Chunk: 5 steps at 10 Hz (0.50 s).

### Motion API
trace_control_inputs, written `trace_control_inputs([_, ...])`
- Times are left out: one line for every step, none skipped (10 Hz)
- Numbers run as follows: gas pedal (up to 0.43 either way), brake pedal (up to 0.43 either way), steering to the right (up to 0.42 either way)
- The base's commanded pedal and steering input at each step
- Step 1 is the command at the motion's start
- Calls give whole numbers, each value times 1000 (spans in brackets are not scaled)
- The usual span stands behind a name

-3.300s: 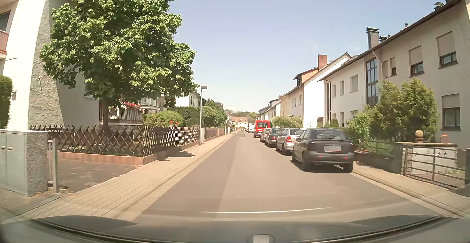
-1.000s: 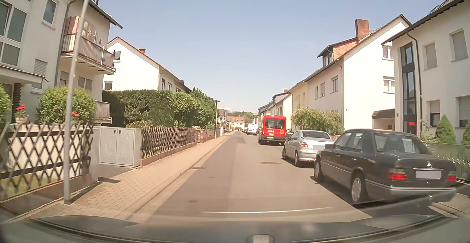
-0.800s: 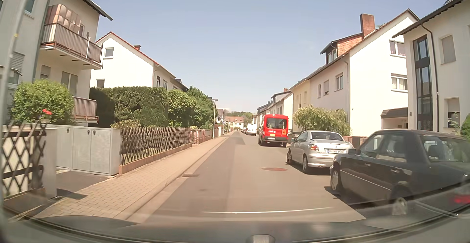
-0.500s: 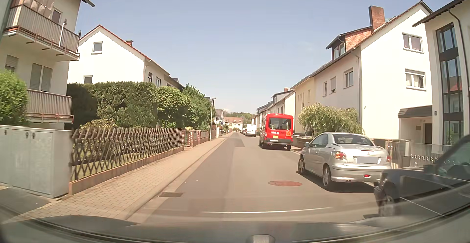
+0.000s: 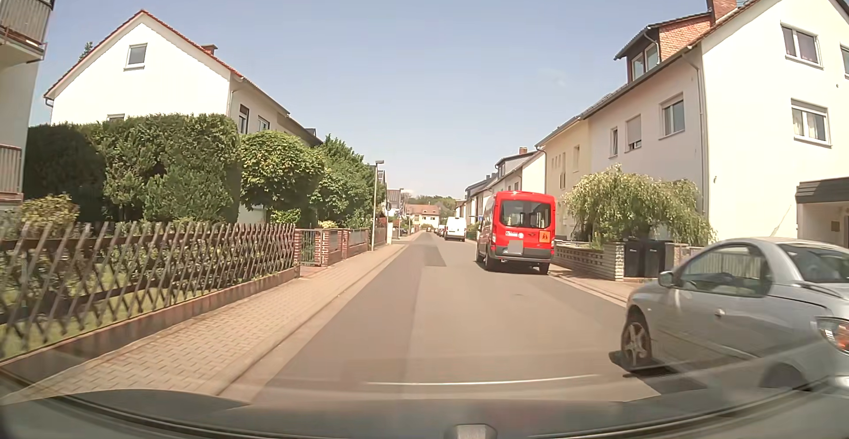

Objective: Follow the waypoints while adhering to traffic rules and regulations

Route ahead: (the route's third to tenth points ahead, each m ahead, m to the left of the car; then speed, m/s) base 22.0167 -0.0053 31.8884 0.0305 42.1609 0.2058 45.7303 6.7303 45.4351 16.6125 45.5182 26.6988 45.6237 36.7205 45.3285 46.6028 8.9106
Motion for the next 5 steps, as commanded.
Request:
trace_control_inputs([67, 0, -3])
trace_control_inputs([39, 0, -4])
trace_control_inputs([0, 0, -5])
trace_control_inputs([0, 0, -9])
trace_control_inputs([0, 0, -10])
